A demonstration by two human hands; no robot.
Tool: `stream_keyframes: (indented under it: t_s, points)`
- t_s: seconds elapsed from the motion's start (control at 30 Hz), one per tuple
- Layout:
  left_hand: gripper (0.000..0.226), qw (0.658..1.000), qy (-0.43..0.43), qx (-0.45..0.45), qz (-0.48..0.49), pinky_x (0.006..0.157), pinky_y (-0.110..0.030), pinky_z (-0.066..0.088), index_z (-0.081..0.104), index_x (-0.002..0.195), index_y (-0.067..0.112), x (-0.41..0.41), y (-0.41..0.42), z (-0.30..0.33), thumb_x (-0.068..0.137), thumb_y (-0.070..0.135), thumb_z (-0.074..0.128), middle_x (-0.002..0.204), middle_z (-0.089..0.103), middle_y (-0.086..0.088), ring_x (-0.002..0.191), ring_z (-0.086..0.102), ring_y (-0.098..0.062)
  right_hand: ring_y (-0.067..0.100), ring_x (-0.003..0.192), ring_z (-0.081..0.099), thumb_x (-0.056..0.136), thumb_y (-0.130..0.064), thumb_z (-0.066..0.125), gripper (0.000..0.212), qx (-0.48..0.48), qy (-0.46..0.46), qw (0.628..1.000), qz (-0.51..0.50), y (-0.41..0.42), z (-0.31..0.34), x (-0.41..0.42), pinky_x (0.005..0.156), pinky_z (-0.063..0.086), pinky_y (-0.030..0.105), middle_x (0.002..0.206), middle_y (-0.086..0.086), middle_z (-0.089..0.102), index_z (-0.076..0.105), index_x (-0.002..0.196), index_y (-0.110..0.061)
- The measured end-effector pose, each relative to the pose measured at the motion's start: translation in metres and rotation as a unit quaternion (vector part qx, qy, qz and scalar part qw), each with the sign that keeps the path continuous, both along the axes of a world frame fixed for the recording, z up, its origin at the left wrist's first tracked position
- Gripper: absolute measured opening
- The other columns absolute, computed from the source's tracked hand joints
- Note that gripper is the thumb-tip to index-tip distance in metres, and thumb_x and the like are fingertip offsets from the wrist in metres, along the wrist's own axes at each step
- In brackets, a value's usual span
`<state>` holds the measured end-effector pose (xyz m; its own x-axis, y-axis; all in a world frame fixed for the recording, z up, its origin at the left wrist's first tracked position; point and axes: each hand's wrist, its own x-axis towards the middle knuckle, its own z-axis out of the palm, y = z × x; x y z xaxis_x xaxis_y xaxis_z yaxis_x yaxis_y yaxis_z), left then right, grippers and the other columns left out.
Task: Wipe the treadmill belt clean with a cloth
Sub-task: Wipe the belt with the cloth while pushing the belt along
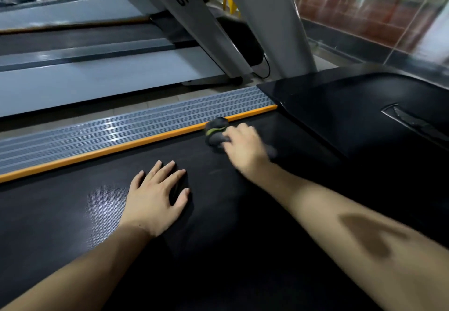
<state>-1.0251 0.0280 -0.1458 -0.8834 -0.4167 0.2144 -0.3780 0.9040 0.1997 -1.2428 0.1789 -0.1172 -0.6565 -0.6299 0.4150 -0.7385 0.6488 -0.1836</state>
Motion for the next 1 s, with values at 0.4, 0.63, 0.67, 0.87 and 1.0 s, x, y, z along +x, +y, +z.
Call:
stream_keyframes:
  t_s: [0.4,0.63,0.67,0.87,1.0]
  points:
    - [0.064,1.000,0.004,0.007,-0.002,0.122,-0.048,0.019,0.052,0.141,0.041,0.000,0.002,0.000,0.089,0.067,0.029,0.158,0.040,0.012,0.153,0.022,-0.014,0.037,0.098,0.062,0.089,-0.036,0.065,0.025,-0.045,-0.078,0.990,-0.107,0.008,0.008,-0.001,0.086,0.047,0.041,0.103,0.015,0.065,0.066,0.108,-0.020]
    - [0.063,1.000,0.005,0.004,-0.003,0.123,-0.047,0.019,0.053,0.141,0.041,0.001,0.003,0.000,0.090,0.068,0.029,0.158,0.040,0.012,0.153,0.022,-0.013,0.040,0.088,0.056,0.077,-0.026,0.068,0.021,-0.013,-0.003,0.999,-0.041,0.041,0.000,-0.036,0.075,0.047,0.044,0.094,0.017,0.055,0.064,0.096,-0.019]
    - [0.063,1.000,0.005,0.004,-0.003,0.123,-0.047,0.019,0.052,0.142,0.041,0.001,0.003,0.000,0.090,0.068,0.029,0.159,0.039,0.012,0.153,0.021,-0.013,0.042,0.092,0.055,0.080,-0.024,0.068,0.021,0.002,0.005,0.995,-0.100,0.061,0.002,-0.063,0.076,0.048,0.045,0.097,0.018,0.055,0.064,0.099,-0.017]
    - [0.063,1.000,0.008,0.007,-0.002,0.123,-0.047,0.017,0.052,0.141,0.041,0.001,0.003,-0.001,0.089,0.068,0.029,0.159,0.039,0.012,0.154,0.020,-0.012,0.041,0.097,0.057,0.091,-0.030,0.063,0.023,-0.026,-0.035,0.976,-0.215,0.066,0.009,-0.055,0.083,0.044,0.043,0.107,0.021,0.060,0.063,0.108,-0.016]
    - [0.063,1.000,0.009,0.007,-0.003,0.122,-0.047,0.018,0.054,0.140,0.041,0.001,0.003,0.000,0.089,0.068,0.030,0.158,0.041,0.011,0.153,0.023,-0.013,0.035,0.076,0.057,0.078,-0.019,0.073,0.014,-0.122,-0.005,0.992,-0.011,0.002,-0.007,0.049,0.069,0.046,0.041,0.085,0.010,0.059,0.067,0.091,-0.017]
